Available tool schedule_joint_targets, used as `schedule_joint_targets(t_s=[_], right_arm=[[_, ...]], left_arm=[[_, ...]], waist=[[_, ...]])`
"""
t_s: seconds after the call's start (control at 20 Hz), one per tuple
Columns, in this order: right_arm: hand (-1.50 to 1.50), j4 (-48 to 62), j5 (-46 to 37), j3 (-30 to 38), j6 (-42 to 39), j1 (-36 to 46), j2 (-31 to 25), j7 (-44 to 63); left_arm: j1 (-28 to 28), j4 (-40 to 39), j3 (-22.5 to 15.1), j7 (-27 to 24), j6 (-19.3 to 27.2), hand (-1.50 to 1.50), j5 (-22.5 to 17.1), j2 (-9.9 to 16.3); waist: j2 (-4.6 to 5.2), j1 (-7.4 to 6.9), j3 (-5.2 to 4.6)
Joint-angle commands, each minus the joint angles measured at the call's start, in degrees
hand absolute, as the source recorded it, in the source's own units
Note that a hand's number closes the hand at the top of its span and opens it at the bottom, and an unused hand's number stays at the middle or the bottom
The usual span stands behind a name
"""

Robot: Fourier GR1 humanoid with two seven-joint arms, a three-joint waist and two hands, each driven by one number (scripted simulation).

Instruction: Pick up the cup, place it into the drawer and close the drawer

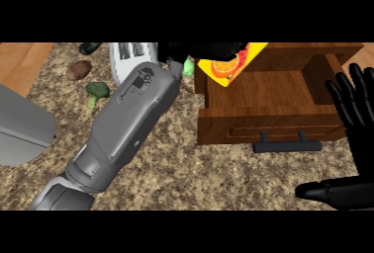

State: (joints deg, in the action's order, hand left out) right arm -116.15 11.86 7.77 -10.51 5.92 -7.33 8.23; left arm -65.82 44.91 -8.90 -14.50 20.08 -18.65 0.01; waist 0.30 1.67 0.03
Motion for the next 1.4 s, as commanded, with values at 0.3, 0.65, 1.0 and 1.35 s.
schedule_joint_targets(t_s=[0.3,0.65,1.0,1.35], right_arm=[[-1.50,5.1,-0.3,0.3,-1.2,1.5,0.3,-4.1],[-1.50,1.7,-3.2,-3.6,2.0,3.9,2.1,0.0],[-1.50,1.6,0.3,-2.5,-1.2,2.3,0.9,-0.8],[-1.50,2.8,2.6,-0.7,-2.3,3.2,0.3,-2.1]], left_arm=[[-5.1,-12.4,-9.7,-4.1,3.7,1.50,-10.0,0.0],[-8.7,-20.1,-15.2,-6.4,3.8,1.50,-13.3,0.0],[-11.5,-23.0,-22.4,-3.0,6.6,1.50,-14.3,0.0],[-8.9,-21.6,-25.9,-4.9,7.7,-1.50,-17.4,0.0]], waist=[[0.29,0.99,0.04],[0.73,2.45,0.02],[0.94,4.08,0.09],[1.32,5.02,0.09]])
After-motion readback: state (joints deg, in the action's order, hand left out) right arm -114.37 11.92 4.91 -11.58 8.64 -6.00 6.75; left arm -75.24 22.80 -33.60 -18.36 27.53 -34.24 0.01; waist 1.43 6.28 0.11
